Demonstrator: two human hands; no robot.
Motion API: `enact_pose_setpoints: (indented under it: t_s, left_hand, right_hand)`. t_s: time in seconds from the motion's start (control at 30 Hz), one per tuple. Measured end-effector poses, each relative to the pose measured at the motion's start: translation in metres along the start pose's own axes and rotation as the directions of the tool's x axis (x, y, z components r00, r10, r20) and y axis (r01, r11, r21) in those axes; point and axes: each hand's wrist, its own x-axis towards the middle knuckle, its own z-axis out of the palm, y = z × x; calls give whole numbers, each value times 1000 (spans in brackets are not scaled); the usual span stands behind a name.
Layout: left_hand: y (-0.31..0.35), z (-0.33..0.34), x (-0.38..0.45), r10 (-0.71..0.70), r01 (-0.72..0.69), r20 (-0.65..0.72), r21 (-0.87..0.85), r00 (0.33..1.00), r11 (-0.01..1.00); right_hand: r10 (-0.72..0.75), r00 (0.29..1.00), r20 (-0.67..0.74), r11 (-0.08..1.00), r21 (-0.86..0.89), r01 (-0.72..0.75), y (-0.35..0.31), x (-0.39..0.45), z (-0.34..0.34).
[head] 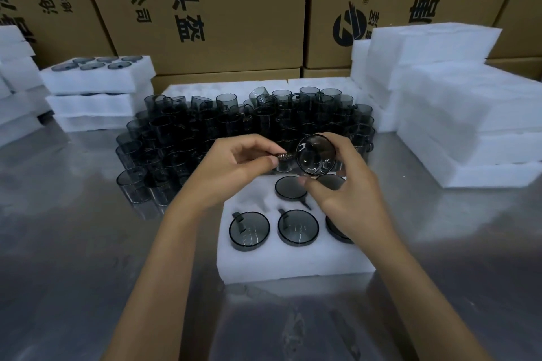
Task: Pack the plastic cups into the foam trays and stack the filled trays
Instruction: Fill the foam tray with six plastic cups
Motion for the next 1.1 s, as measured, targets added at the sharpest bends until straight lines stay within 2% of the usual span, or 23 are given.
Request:
enact_pose_setpoints:
  t_s: [0.23, 0.3, 0.4, 0.53, 0.63, 0.73, 0.83, 0.97, 1.1]
  left_hand:
    - [-7, -14, -2, -66, 82, 193, -78, 979, 993]
    - [-10, -19, -2, -97, 121, 194, -116, 976, 986]
    - [-13, -25, -2, -108, 122, 195, -59, 975, 991]
    - [-17, -31, -3, -118, 130, 171, -62, 978, 990]
    - [-21, -38, -4, -176, 168, 98, 90, 979, 982]
    - [-29, -43, -4, -289, 249, 87, 314, 954, 916]
    - [-36, -42, -2, -394, 336, 70, 400, 917, 853]
    - [-41, -38, 0, -362, 308, 71, 393, 929, 866]
    - [-44, -37, 0, -386, 310, 122, 401, 914, 862]
  right_hand:
    - [17, 982, 188, 961, 267, -67, -5, 7, 5]
    - [-17, 962, 273, 967, 250, -54, -12, 17, 7]
    - [-59, 917, 395, 976, 217, -31, -25, 36, 9]
    - [-67, 869, 490, 976, 212, -44, -34, 49, 17]
    - [-28, 843, 537, 973, 206, -99, -26, 45, 26]
    - [35, 800, 599, 976, 153, -157, -13, 38, 31]
    - [57, 789, 612, 988, 79, -133, -6, 37, 32]
    - [52, 834, 549, 993, 59, -101, -2, 36, 33]
    - [41, 834, 550, 996, 45, -79, -3, 33, 31]
